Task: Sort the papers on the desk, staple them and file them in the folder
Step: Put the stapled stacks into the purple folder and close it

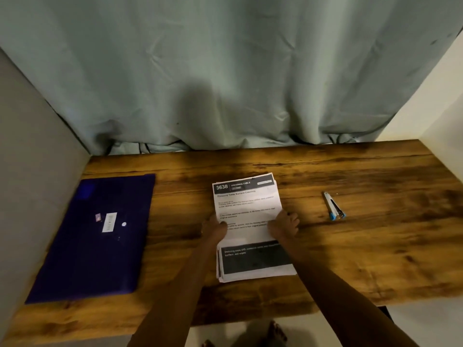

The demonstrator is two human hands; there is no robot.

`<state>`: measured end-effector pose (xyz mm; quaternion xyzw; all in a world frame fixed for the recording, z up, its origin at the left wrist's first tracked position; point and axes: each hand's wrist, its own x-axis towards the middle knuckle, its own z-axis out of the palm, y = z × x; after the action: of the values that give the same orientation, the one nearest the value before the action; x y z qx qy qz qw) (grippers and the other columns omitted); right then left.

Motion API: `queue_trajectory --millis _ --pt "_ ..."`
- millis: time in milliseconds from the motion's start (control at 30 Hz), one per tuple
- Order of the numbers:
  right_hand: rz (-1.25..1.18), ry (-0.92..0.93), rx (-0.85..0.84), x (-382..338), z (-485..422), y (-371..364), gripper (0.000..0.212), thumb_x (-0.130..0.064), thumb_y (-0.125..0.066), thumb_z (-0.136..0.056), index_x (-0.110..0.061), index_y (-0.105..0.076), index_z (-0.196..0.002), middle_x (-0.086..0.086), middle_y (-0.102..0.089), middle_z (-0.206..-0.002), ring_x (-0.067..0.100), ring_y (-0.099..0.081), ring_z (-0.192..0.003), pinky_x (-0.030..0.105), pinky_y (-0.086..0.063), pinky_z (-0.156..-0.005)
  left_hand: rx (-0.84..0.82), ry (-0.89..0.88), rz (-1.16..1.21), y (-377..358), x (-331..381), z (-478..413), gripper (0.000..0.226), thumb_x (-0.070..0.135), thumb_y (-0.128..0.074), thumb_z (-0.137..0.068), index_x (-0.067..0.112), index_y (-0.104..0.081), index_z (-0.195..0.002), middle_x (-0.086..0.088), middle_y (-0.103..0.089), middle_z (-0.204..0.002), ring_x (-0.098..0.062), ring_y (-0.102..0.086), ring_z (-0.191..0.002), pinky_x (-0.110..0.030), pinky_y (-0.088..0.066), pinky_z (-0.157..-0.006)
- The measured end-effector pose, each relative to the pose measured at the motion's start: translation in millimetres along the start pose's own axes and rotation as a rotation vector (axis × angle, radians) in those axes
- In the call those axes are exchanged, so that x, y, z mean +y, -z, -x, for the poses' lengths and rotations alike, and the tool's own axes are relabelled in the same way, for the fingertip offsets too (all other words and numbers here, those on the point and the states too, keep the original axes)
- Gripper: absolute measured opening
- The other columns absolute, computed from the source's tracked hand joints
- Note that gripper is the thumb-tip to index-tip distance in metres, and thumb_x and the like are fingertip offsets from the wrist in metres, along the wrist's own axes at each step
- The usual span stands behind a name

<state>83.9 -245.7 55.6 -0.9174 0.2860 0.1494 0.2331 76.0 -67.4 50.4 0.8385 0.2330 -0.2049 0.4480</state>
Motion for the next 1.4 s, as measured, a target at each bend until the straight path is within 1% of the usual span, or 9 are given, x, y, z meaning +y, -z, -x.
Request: queue_trajectory --millis 100,233,367,533,833,967,1067,1200,1400 --pt "-0.056 0.090 0.153 -10 16 -3 0.070 -0.027 -0.062 -0.086 -0.008 -0.024 -0.143 0.020 -0.025 -0.143 0.037 -0.025 -0.132 0.046 -0.025 -0.110 0.100 -0.032 -0.031 20 -7 9 0.052 0.024 -0.057 -0.093 0.016 -0.038 -0.140 -0.013 -0.047 -0.136 -0.027 -0.054 -0.117 -0.040 -0.052 -0.092" --pt "-0.186 0.469 0.313 -37 53 -26 0.064 -0.014 -0.070 -0.080 -0.006 -0.042 -0.137 0.021 -0.040 -0.134 0.035 -0.036 -0.125 0.044 -0.037 -0.104 0.497 -0.098 -0.163 70 -37 22 0.050 0.022 -0.057 -0.093 0.005 -0.038 -0.137 -0.017 -0.045 -0.131 -0.022 -0.051 -0.105 -0.035 -0.047 -0.088" --pt "-0.217 0.726 0.045 -69 95 -64 0.056 -0.015 -0.062 -0.088 -0.013 -0.039 -0.138 0.012 -0.032 -0.142 0.027 -0.027 -0.134 0.035 -0.029 -0.109 0.737 -0.030 -0.220 122 -99 14 0.056 0.029 -0.052 -0.094 -0.002 -0.035 -0.138 -0.025 -0.036 -0.142 -0.039 -0.033 -0.131 -0.049 -0.027 -0.109" --pt "-0.124 0.864 -0.158 -94 134 -106 0.057 -0.022 -0.051 -0.095 -0.019 -0.028 -0.146 0.005 -0.020 -0.152 0.021 -0.023 -0.140 0.028 -0.029 -0.109 0.507 0.105 -0.232 150 -153 13 0.061 0.040 -0.026 -0.102 0.003 -0.016 -0.150 -0.016 -0.012 -0.158 -0.034 -0.008 -0.146 -0.050 -0.006 -0.116" --pt "-0.091 0.888 -0.147 -126 168 -149 0.051 -0.024 -0.047 -0.097 -0.016 -0.032 -0.145 0.006 -0.031 -0.149 0.019 -0.035 -0.136 0.027 -0.033 -0.109 0.474 -0.109 -0.487 118 -183 58 0.078 0.051 0.007 -0.086 0.023 -0.030 -0.148 -0.002 -0.029 -0.155 -0.025 -0.026 -0.140 -0.048 -0.026 -0.107" --pt "0.051 0.849 -0.100 -135 172 -158 0.057 -0.035 -0.048 -0.096 -0.012 -0.030 -0.146 0.010 -0.024 -0.153 0.023 -0.029 -0.138 0.034 -0.031 -0.111 0.565 -0.264 -0.386 122 -195 59 0.058 0.040 -0.015 -0.094 0.015 -0.057 -0.126 -0.008 -0.059 -0.128 -0.026 -0.054 -0.118 -0.045 -0.036 -0.100" --pt "0.153 0.829 -0.015 -145 176 -163 0.063 -0.046 -0.050 -0.092 -0.009 -0.034 -0.141 0.013 -0.030 -0.147 0.026 -0.033 -0.132 0.035 -0.035 -0.107 0.601 -0.386 -0.348 135 -202 43 0.037 0.021 -0.038 -0.097 0.005 -0.055 -0.126 -0.014 -0.058 -0.129 -0.031 -0.055 -0.120 -0.045 -0.039 -0.101" --pt "0.235 0.779 0.031 -159 183 -169 0.075 -0.056 -0.058 -0.083 -0.003 -0.039 -0.133 0.016 -0.041 -0.132 0.028 -0.040 -0.121 0.036 -0.039 -0.100 0.488 -0.502 -0.521 143 -219 22 0.049 0.023 -0.030 -0.094 0.002 -0.049 -0.135 -0.015 -0.051 -0.138 -0.032 -0.047 -0.129 -0.043 -0.025 -0.113" --pt "0.168 0.751 -0.012 -163 183 -170 0.048 -0.034 -0.050 -0.093 -0.005 -0.042 -0.130 0.016 -0.046 -0.134 0.029 -0.043 -0.122 0.034 -0.044 -0.095 0.441 -0.483 -0.540 144 -227 22 0.051 0.025 -0.029 -0.095 0.007 -0.044 -0.140 -0.010 -0.047 -0.143 -0.018 -0.034 -0.135 -0.030 -0.010 -0.116"
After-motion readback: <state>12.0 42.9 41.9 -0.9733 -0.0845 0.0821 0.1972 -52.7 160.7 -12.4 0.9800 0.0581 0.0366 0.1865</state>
